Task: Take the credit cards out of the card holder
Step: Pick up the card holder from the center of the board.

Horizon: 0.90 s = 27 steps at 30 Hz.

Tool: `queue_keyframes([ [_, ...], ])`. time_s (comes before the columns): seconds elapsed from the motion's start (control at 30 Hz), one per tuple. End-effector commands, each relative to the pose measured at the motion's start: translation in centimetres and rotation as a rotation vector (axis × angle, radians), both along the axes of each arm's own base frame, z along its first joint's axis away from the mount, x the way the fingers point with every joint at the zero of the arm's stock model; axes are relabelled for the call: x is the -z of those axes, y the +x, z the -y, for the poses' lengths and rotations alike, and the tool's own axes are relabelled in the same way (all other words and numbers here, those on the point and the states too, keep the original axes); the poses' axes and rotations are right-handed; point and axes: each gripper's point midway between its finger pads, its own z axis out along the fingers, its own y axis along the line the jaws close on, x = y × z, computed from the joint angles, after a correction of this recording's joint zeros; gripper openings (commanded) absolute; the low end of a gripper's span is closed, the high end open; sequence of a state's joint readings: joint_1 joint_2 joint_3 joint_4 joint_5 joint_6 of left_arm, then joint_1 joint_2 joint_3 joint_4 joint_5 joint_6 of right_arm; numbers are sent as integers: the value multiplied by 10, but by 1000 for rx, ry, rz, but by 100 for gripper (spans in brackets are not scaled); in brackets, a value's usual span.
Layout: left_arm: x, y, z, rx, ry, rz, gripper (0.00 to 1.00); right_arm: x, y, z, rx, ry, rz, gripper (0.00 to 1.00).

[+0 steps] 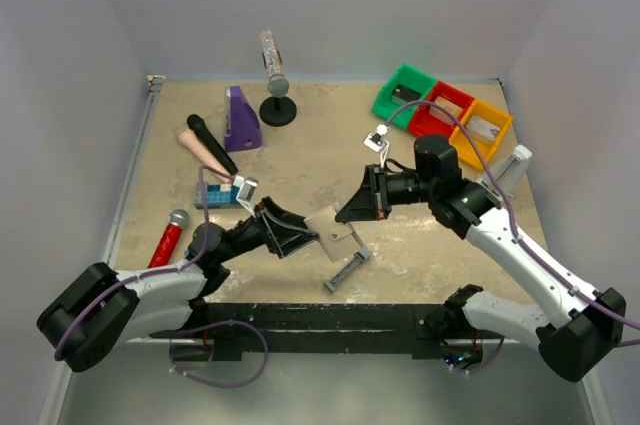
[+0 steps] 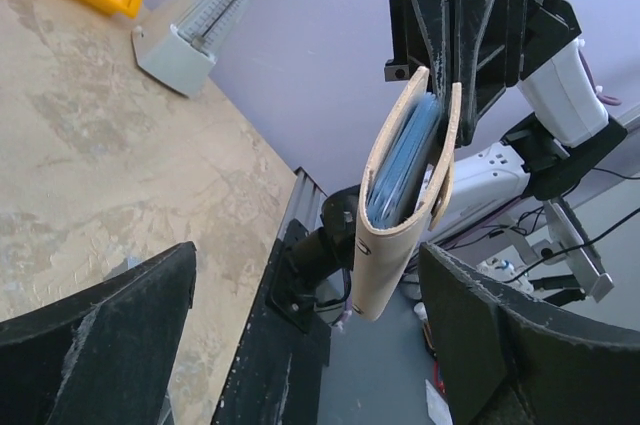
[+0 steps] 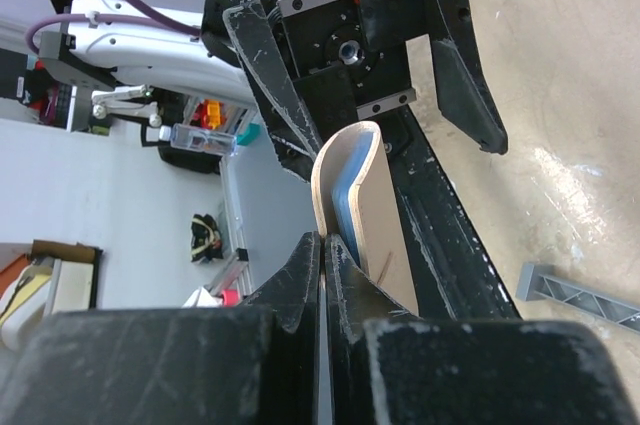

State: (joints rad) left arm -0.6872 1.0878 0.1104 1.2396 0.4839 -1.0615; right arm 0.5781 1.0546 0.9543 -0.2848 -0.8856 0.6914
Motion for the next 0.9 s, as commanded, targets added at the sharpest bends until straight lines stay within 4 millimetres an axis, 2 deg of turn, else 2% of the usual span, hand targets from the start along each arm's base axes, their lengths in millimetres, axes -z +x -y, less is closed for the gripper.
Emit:
queue_keyframes([
  [0.0,-77,-19,-8,51,-216,246,94,-27,-3,-5,-43,65,59,0],
  [0.33,-90,-26,-9,84,-240,278,83,-19,3,-9,-43,55,35,0],
  [0.57,-95,-33,-8,122,-243,303,62,-15,5,-11,-41,51,25,0],
  [0.77,-97,-35,-11,114,-252,313,61,-9,6,-12,-42,38,20,0],
  [0.87,-98,-36,-12,111,-251,316,56,-5,8,-12,-39,30,16,0],
])
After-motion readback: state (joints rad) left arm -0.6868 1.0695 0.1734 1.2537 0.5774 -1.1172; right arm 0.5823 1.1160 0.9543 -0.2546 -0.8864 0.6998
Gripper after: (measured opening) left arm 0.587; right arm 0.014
